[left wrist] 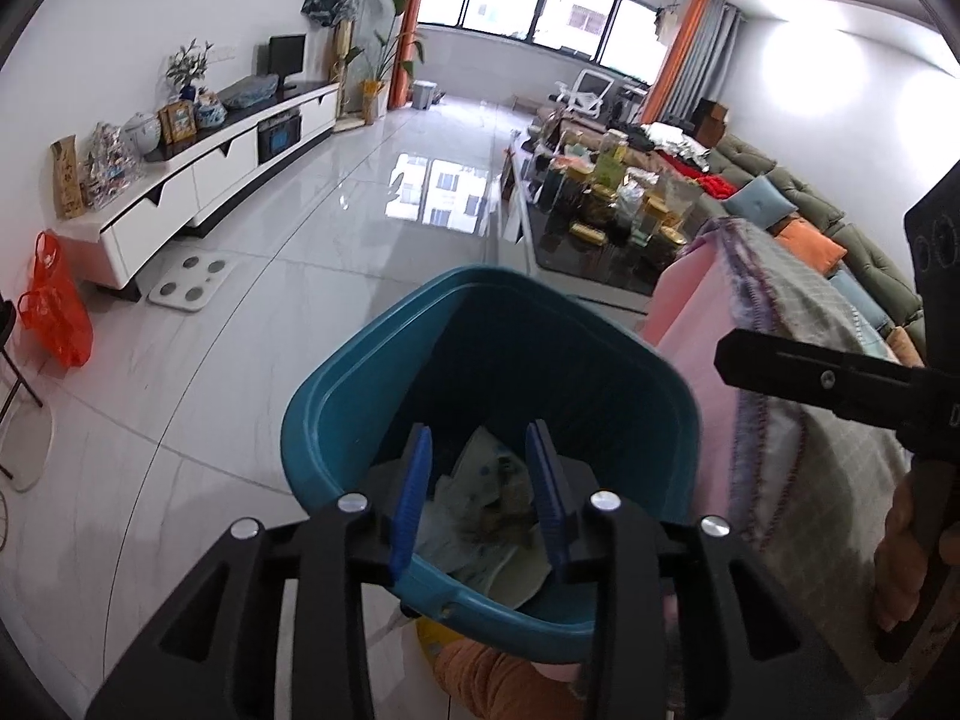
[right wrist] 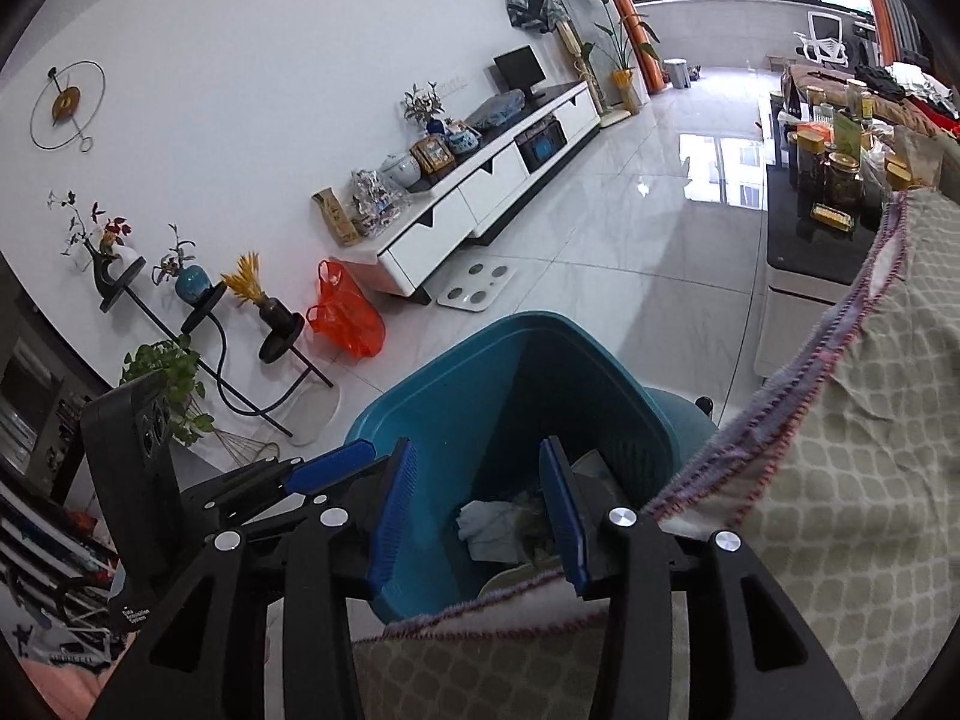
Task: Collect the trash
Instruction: 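Open both tools to drop the tissue and gold wrapper into the bin, then move both open tools back over the bed toward the remaining trash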
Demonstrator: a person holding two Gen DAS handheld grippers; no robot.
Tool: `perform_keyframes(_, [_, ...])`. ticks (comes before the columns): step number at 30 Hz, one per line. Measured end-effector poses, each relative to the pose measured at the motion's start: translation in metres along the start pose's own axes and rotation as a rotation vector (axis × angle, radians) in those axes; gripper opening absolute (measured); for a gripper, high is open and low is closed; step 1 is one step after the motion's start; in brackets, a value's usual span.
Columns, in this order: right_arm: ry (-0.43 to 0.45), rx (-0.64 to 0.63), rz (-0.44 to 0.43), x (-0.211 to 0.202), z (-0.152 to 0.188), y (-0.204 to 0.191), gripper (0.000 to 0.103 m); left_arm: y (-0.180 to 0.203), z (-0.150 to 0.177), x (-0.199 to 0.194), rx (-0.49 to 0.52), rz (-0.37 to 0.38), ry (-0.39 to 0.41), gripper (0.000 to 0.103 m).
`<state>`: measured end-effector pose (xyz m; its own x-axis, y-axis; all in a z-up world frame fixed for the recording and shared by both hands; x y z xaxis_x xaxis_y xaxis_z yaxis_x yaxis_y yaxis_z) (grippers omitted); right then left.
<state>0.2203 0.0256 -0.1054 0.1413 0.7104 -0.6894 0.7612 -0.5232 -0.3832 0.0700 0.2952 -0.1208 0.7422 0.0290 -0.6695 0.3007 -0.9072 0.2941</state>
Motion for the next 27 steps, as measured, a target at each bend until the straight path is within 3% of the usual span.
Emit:
perform_keyframes(10, [0.125, -0.050, 0.024, -0.067, 0.012, 0.000, 0.049, 0.058, -0.005, -0.035, 0.129, 0.116, 0.124, 0.063])
perform_keyframes(15, [0.194, -0.047, 0.076, -0.110, 0.025, 0.013, 0.052, 0.098, 0.002, -0.045, 0.210, 0.202, 0.145, 0.066])
perform_keyframes(20, [0.252, -0.009, 0.171, -0.157, 0.049, 0.039, 0.052, 0.152, 0.020, -0.046, 0.295, 0.332, 0.120, 0.067])
perform_keyframes(27, [0.295, 0.079, 0.324, -0.216, 0.083, 0.085, 0.053, 0.238, 0.060, -0.035, 0.428, 0.525, 0.023, 0.067])
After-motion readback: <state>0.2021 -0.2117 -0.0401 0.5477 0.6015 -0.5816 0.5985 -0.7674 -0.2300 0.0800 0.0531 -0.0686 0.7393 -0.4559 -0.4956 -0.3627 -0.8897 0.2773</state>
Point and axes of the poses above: each gripper's, at about its wrist camera, not at the fingertips, and x roughly the way its jaws point, y to its right, z to its underside, the point moved 5 cm from there along x, roughly the way its jaws point, and after that the axes turned 6 degrees about z, right-handed, at the moved point
